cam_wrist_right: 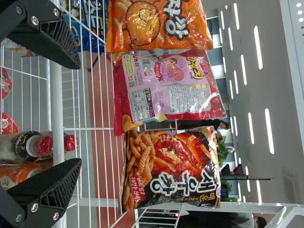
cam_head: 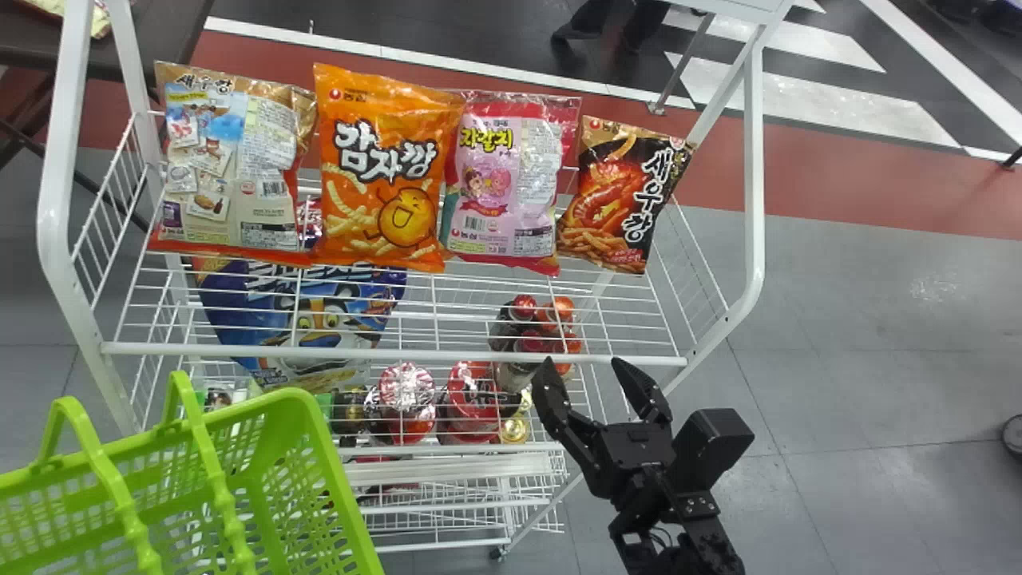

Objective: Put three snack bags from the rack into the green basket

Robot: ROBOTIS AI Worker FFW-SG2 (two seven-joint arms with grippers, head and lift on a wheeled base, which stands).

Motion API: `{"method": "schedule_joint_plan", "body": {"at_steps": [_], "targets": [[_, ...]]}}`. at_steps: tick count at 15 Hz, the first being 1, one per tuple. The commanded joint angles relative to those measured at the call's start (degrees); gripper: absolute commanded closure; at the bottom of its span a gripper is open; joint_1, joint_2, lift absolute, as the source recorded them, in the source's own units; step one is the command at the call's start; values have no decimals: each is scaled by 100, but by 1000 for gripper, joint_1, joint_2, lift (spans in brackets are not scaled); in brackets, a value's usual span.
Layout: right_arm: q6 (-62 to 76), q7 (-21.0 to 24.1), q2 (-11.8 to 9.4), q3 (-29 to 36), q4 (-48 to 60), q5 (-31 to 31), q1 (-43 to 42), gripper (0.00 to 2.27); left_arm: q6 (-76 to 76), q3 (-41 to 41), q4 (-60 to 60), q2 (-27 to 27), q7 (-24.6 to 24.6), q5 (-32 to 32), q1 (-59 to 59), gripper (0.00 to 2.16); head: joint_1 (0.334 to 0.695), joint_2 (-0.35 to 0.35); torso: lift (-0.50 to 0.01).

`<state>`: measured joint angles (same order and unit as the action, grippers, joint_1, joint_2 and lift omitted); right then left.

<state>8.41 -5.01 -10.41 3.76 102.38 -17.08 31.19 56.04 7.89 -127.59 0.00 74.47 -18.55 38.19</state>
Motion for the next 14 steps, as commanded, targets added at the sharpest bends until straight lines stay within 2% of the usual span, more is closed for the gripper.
{"method": "schedule_joint_plan", "body": {"at_steps": [1, 14], "targets": [[-29, 0, -14, 2, -7, -6, 1, 124, 0, -7, 15, 15, -3, 0, -4, 2148, 695, -350, 0], [24, 0, -40, -192, -183, -41, -183, 120, 52, -16, 103, 15, -64, 27, -48, 2148, 695, -350, 0]]}}
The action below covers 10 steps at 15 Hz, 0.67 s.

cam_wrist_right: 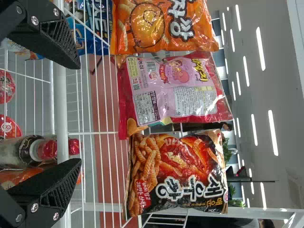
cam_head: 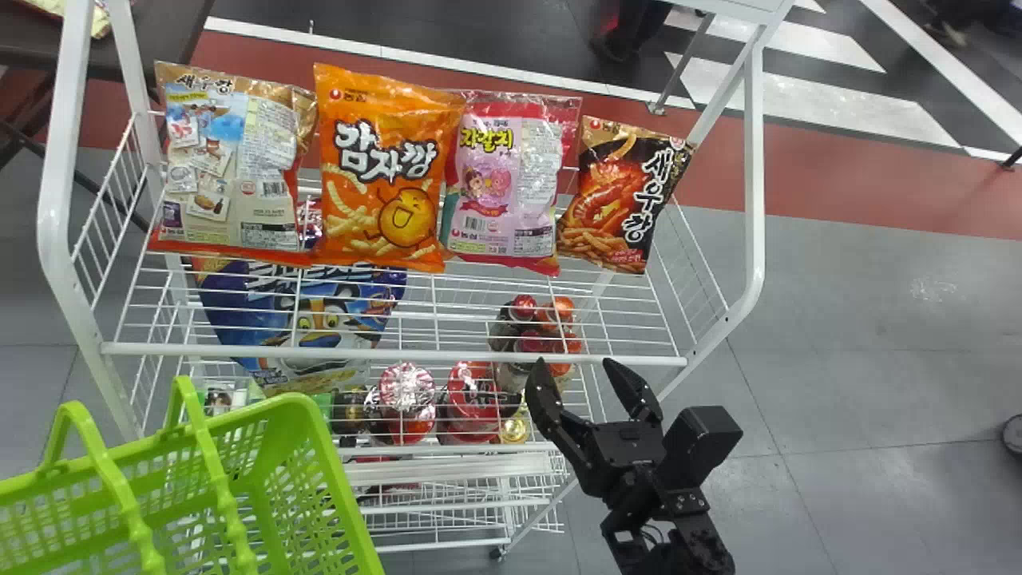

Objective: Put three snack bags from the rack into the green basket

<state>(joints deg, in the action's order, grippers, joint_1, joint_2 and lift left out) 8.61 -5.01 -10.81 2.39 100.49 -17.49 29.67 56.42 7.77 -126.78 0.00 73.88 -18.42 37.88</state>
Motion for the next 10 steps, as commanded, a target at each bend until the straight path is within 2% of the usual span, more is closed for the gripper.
{"method": "schedule_joint_plan", "body": {"at_steps": [1, 6, 7, 10], "targets": [[22, 0, 0, -178, 5, 0, -137, 120, 67, -13, 22, 15, -6, 23, -36, 2145, 695, -350, 0], [-575, 0, 9, -960, 93, 0, -998, 117, 260, -22, 4, 15, -50, 93, -80, 2148, 695, -347, 0], [-804, 0, 9, -1145, 111, 0, -1200, 117, 260, -22, 4, 15, -41, 93, -80, 2145, 695, -293, 0], [-1490, 26, 18, -1760, 120, 18, -1859, 117, 313, -30, -13, 15, -41, 93, -80, 2148, 695, -202, 0]]}}
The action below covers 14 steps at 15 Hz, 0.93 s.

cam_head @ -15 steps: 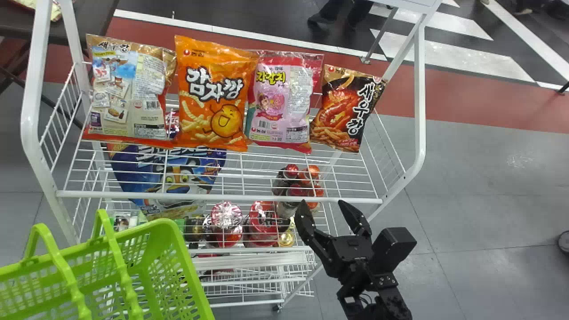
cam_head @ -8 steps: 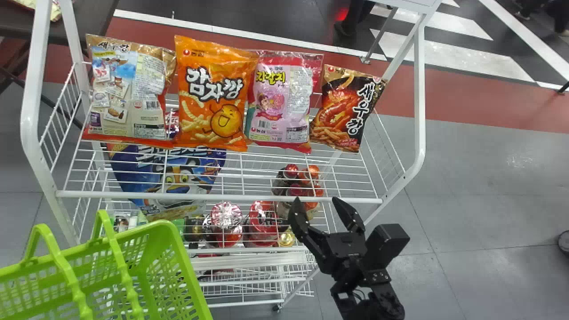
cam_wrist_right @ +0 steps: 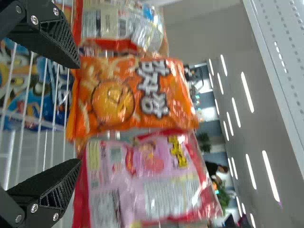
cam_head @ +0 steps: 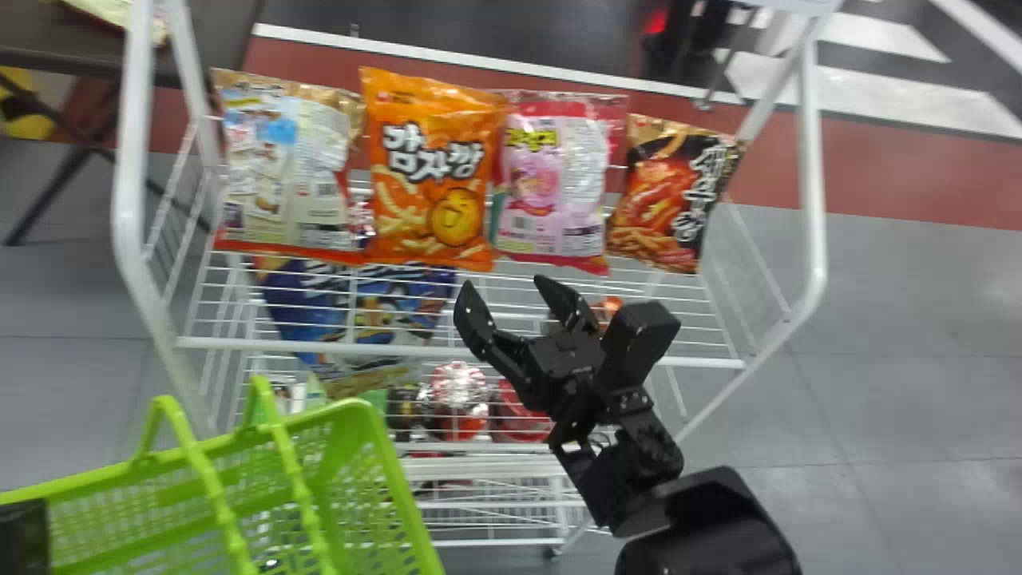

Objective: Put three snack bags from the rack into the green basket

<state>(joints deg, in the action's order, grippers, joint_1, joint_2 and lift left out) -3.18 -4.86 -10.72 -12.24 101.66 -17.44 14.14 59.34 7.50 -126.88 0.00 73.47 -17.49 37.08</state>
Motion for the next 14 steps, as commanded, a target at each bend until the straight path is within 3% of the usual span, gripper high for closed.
{"method": "schedule_joint_plan", "body": {"at_steps": [1, 5, 7, 13, 14], "targets": [[-539, 64, 9, -507, 3, 39, -553, 117, 21, -3, -12, 15, 0, 0, 1, 2148, 695, -140, 0], [-1066, 319, 193, -1192, -313, 126, -1423, 117, 91, 6, -65, 15, 0, 0, 9, 2148, 695, -31, 0], [-1084, 328, 387, -1439, -805, 162, -1862, 117, 144, 6, -83, 15, 9, 0, 18, 2145, 695, 37, 0], [-486, 512, 1077, -1913, -2598, 496, -2952, 110, 144, 103, -109, 15, 71, -27, 53, 2145, 695, 139, 0], [-363, 627, 1077, -1984, -2827, 513, -3102, 110, 162, 120, -109, 15, 88, -35, 53, 2148, 695, 152, 0]]}}
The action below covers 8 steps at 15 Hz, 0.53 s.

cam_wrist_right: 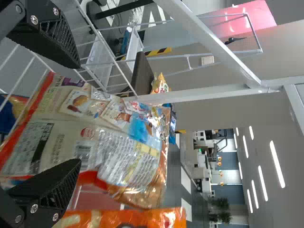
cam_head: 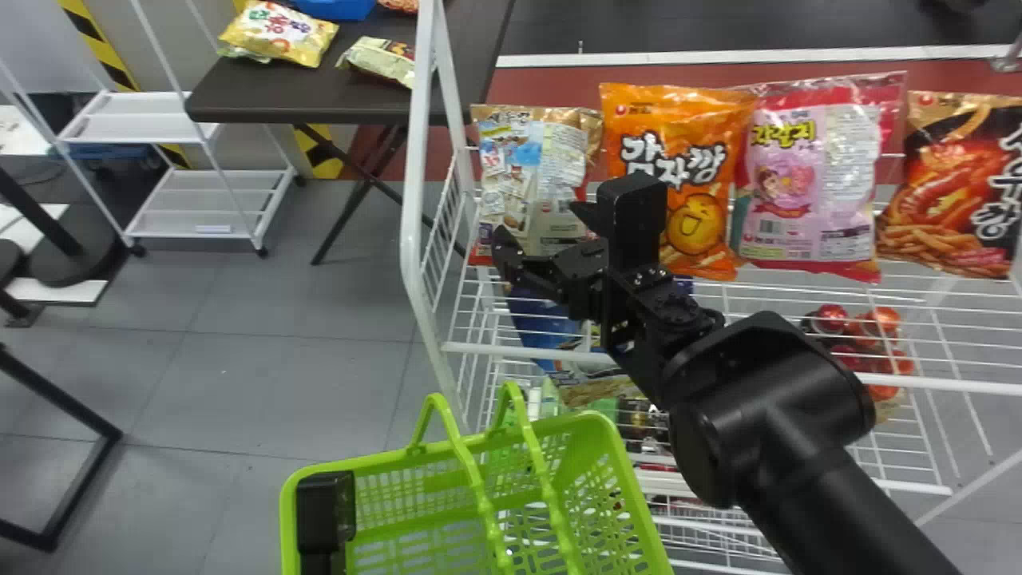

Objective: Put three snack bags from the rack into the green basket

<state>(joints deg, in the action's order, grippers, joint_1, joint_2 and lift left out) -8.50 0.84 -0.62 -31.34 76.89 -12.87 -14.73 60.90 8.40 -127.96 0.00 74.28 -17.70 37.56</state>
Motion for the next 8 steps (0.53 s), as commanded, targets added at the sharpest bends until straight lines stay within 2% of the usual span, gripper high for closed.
{"method": "schedule_joint_plan", "body": {"at_steps": [1, 6, 7, 8], "targets": [[257, 189, 67, -162, -561, 110, -373, 103, -11, 48, -1, 15, 34, -32, 24, 2148, 695, 159, 0], [854, 92, 67, -417, -1721, 329, -1023, 174, -11, 197, -10, 15, 113, -94, 50, 2148, 695, 155, 0], [925, -13, 67, -417, -1792, 312, -1050, 326, -11, 197, -10, 15, 113, -94, 50, 2148, 695, 153, 0], [925, -136, 67, -417, -1801, 321, -1050, 623, -11, 197, -10, 15, 113, -102, 50, 2148, 695, 155, 0]]}}
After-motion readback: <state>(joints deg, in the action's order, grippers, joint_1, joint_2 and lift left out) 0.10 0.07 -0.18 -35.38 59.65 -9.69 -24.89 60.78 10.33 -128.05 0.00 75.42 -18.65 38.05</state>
